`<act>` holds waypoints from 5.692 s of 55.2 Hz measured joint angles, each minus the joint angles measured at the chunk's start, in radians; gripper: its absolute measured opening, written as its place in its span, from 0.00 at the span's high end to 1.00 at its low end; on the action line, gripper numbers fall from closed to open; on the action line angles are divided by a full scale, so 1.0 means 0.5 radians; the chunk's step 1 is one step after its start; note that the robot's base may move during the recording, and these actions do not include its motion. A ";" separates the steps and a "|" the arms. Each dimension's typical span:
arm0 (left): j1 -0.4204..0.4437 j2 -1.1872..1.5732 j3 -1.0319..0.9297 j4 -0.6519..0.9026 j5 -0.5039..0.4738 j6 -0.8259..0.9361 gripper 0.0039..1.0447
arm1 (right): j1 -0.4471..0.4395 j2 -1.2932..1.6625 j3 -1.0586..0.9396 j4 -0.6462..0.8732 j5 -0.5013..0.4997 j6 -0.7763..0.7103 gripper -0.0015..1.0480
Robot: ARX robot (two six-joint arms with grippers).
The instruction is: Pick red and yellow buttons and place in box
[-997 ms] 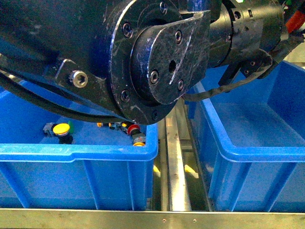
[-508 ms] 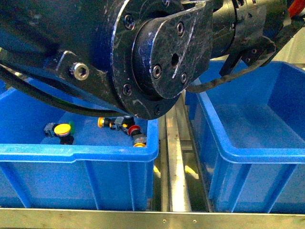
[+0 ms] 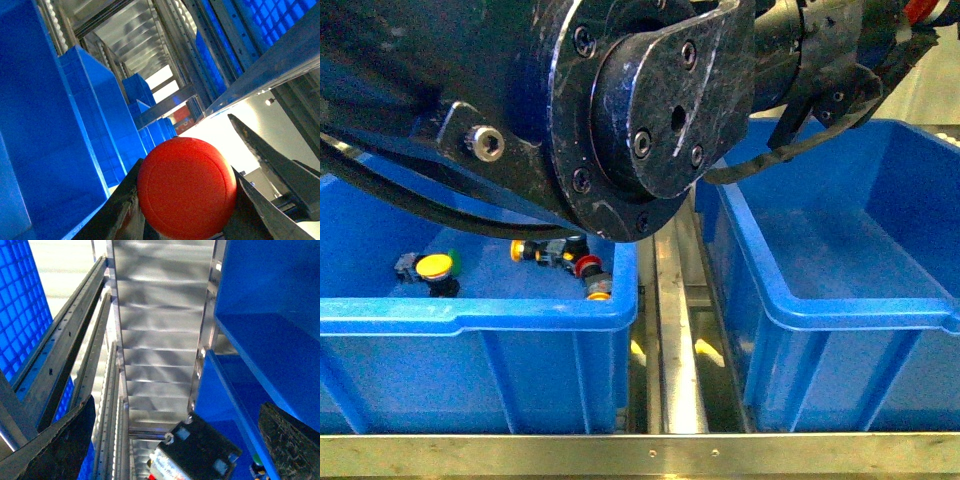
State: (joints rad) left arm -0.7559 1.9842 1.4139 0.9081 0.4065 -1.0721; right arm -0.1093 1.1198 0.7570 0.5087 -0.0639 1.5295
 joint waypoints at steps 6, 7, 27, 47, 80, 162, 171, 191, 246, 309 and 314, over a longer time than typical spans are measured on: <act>-0.004 0.047 0.038 -0.010 0.001 -0.002 0.69 | -0.001 0.005 0.010 0.000 -0.002 0.003 0.06; -0.004 0.052 0.042 -0.011 0.002 -0.002 0.69 | -0.001 0.006 0.010 0.000 -0.002 0.003 0.06; -0.037 0.195 0.166 -0.027 0.010 -0.071 0.69 | -0.052 0.030 0.011 -0.001 -0.008 0.008 0.06; -0.077 0.291 0.311 -0.080 0.019 -0.085 0.69 | -0.114 0.068 0.011 0.014 -0.047 -0.010 0.06; -0.122 0.332 0.397 -0.128 0.076 -0.080 0.69 | -0.093 0.108 0.019 0.043 -0.154 0.001 0.30; 0.732 -1.775 -1.640 -0.614 -0.375 0.596 0.07 | -0.172 0.243 0.009 0.066 0.033 -0.355 0.61; 0.734 -2.364 -1.875 -1.058 -0.877 0.892 0.15 | -0.108 0.185 -0.011 0.034 0.061 -0.401 0.61; 0.691 -3.653 -2.605 -1.705 -1.626 2.064 0.76 | -0.050 0.130 -0.065 -0.010 0.120 -0.542 0.61; 1.501 -3.934 -2.785 -1.816 -0.818 2.125 0.77 | 0.428 0.117 -0.131 0.004 0.792 -1.175 0.61; 1.507 -3.934 -2.785 -1.817 -0.803 2.131 0.07 | -0.323 0.274 -0.029 0.047 0.404 -1.501 0.61; 1.507 -3.934 -2.785 -1.817 -0.811 2.131 0.07 | -0.369 0.443 0.180 0.000 0.382 -1.599 0.61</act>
State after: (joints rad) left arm -0.0025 0.0174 0.0216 -0.0002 0.0010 -0.0067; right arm -0.2939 1.3411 0.8471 0.5087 0.1272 0.7300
